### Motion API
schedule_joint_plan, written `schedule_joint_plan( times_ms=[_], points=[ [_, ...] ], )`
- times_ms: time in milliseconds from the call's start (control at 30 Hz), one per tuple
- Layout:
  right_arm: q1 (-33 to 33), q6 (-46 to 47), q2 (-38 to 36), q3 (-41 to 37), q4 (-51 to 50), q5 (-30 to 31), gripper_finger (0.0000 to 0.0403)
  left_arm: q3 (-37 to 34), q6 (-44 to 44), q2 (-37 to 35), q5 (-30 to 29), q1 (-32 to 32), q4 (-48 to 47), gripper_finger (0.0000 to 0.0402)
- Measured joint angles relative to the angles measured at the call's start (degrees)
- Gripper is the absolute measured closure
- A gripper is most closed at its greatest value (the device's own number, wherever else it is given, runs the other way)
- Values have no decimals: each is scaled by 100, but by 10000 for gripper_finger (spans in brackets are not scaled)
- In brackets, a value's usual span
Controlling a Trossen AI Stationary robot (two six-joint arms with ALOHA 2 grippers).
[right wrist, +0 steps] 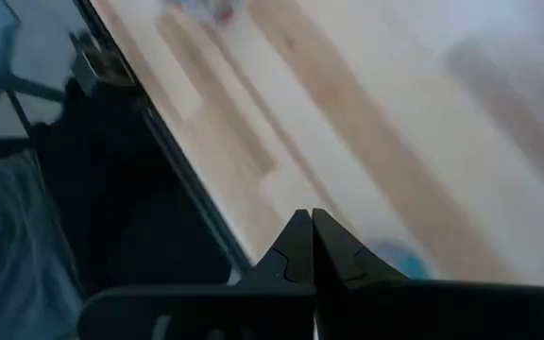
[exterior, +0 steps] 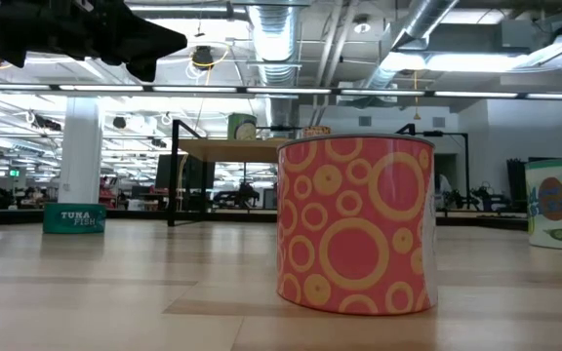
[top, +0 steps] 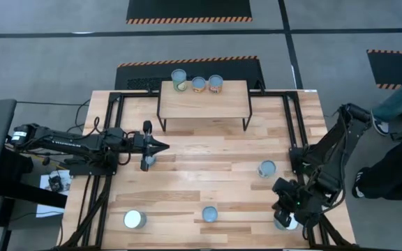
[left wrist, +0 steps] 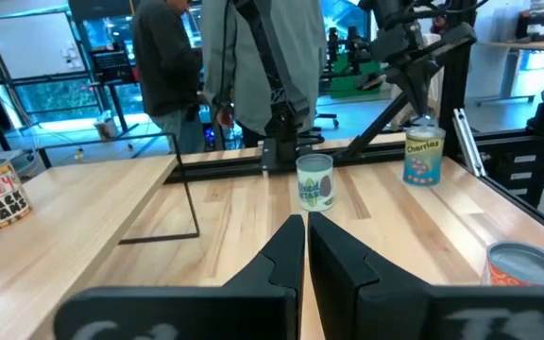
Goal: Pick and place cans onto a shelf
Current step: Put the blue cherries can on the shelf
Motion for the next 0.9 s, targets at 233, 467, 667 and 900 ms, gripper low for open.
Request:
schedule_joint_plan(
  times_ms=[233,467,667,900],
  points=[
    [77,797,584,480,-350,-974,395,0,46,0,-2,0,2,393],
    [69,1046,1370,1411,-1242,-1240,357,0,75,0,-4,0,4,393],
    [71,1526,1976,1705,-1697,-2043,290,0,64,0,-4,0,7,393],
    [-24,1603,2317,1705,-1471,-2238,248,0,207,-2,-4,0,13,393]
  ],
)
